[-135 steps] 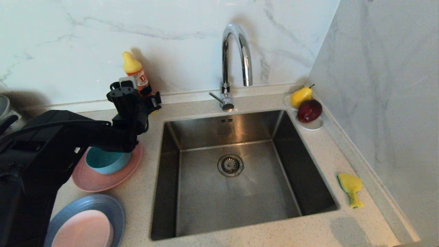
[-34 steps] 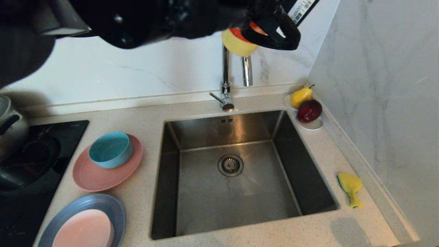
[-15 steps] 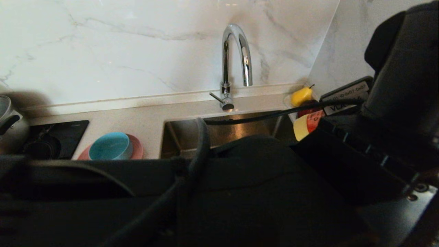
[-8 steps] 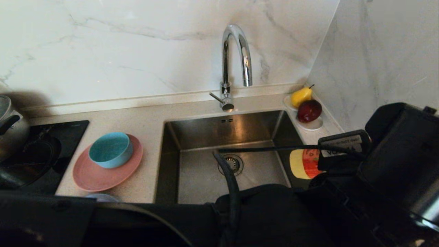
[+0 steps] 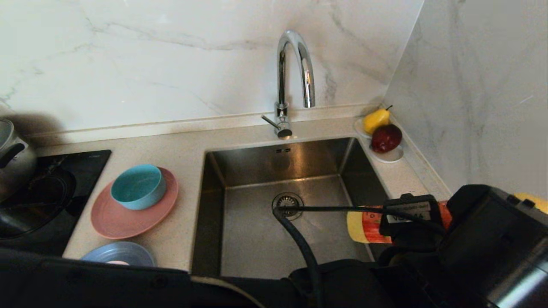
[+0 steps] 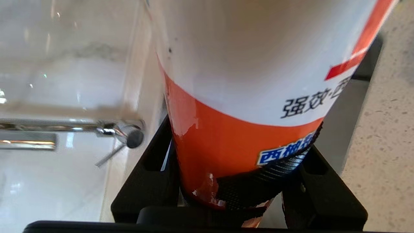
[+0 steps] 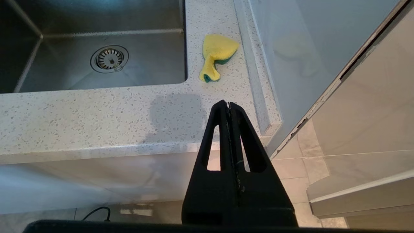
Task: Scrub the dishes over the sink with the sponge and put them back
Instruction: Squeeze it onto the sponge
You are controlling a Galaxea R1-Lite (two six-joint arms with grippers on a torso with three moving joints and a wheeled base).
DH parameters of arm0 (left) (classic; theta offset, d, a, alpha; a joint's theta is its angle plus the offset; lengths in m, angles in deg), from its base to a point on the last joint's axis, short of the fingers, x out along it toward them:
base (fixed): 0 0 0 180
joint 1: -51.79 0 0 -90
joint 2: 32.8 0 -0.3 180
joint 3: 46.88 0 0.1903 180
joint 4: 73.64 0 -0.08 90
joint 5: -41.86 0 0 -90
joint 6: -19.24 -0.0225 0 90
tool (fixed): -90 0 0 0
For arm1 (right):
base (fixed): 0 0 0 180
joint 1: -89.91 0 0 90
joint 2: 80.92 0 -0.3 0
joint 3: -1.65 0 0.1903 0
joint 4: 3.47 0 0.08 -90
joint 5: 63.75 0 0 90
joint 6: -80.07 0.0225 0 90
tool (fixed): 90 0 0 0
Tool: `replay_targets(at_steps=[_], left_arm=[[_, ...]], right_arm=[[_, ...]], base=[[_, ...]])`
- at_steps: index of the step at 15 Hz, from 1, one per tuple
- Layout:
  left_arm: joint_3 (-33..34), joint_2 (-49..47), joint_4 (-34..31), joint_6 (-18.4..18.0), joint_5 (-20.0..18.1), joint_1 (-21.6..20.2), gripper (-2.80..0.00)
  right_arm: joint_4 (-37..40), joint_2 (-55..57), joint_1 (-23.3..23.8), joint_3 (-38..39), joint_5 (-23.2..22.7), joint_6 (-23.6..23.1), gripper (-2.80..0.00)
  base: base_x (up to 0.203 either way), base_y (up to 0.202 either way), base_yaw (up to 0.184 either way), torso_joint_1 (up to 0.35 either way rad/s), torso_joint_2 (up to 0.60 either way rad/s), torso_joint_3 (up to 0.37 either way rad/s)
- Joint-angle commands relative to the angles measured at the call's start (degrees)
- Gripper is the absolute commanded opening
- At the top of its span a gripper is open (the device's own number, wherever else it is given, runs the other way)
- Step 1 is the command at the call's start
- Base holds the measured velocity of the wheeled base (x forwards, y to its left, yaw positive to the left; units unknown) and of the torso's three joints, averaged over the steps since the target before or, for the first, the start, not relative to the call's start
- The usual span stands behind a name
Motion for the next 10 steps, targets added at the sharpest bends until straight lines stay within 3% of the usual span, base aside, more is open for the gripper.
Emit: replay_targets(at_steps=[1,5,10], left_arm=[[-0.2,-3.0,0.0,0.2,0.6,0.0,-2.80],[-1.3,-5.9,-0.3,0.2,2.6,-0.1,-2.80],[-2.6,-9.9,-1.0,0.3,9.9,-1.1,-2.80]], right_arm=[[0.0,-0.1,0.0,0.0,0.0,0.0,-2.80],[0.0,-0.1,-0.1,0.0,0.0,0.0,-2.80],[0.0,-0.1,0.0,0.0,0.0,0.0,-2.80]], base=[[0.000,0.000,0.000,0.000,0.00,0.000],[0.000,0.000,0.000,0.000,0.00,0.000],[0.000,0.000,0.000,0.000,0.00,0.000]])
